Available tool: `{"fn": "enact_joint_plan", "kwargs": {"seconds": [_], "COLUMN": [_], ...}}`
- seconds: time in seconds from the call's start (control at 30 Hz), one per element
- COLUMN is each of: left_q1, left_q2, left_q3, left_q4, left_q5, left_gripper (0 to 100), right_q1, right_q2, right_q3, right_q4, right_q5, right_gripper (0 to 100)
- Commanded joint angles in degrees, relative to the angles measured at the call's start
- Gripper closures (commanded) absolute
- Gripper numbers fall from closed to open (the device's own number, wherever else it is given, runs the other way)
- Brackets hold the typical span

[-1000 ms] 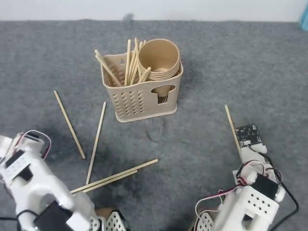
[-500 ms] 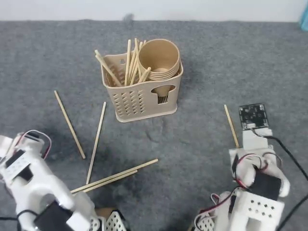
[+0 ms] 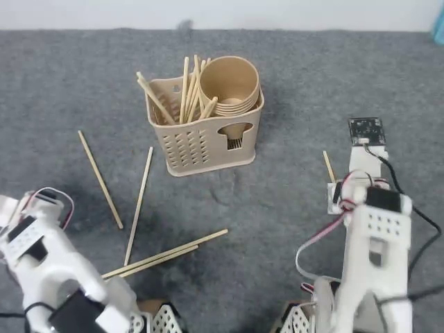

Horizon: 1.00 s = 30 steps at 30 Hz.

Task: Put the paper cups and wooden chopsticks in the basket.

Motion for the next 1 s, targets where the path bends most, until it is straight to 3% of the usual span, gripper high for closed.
{"fn": "enact_joint_plan", "kwargs": {"seconds": [0.0, 0.17, 0.5, 0.8, 0.97], "left_q1": [-0.26, -0.35, -0.26, -0.18, -0.18], "left_q2": [0.0, 0.0, 0.09, 0.09, 0.09], "left_q3": [-2.15, -2.15, -2.15, -2.15, -0.13], "left_q4": [-1.14, -1.14, -1.41, -1.67, -6.51], "left_q5": [0.53, 0.53, 0.53, 0.53, 0.53], "left_gripper": [82, 82, 82, 82, 82], "right_q1": [-1.19, -4.53, -4.7, -4.35, -4.44], "right_q2": [7.16, 14.81, 25.1, 40.22, 47.96], "right_q3": [-3.6, -7.3, -21.01, -30.68, -38.68], "right_q4": [-6.29, -8.13, -4.79, -5.05, -4.7], "right_q5": [0.79, 1.32, 1.93, 7.38, 6.51], "right_gripper": [87.2, 87.3, 87.2, 87.2, 87.3]}}
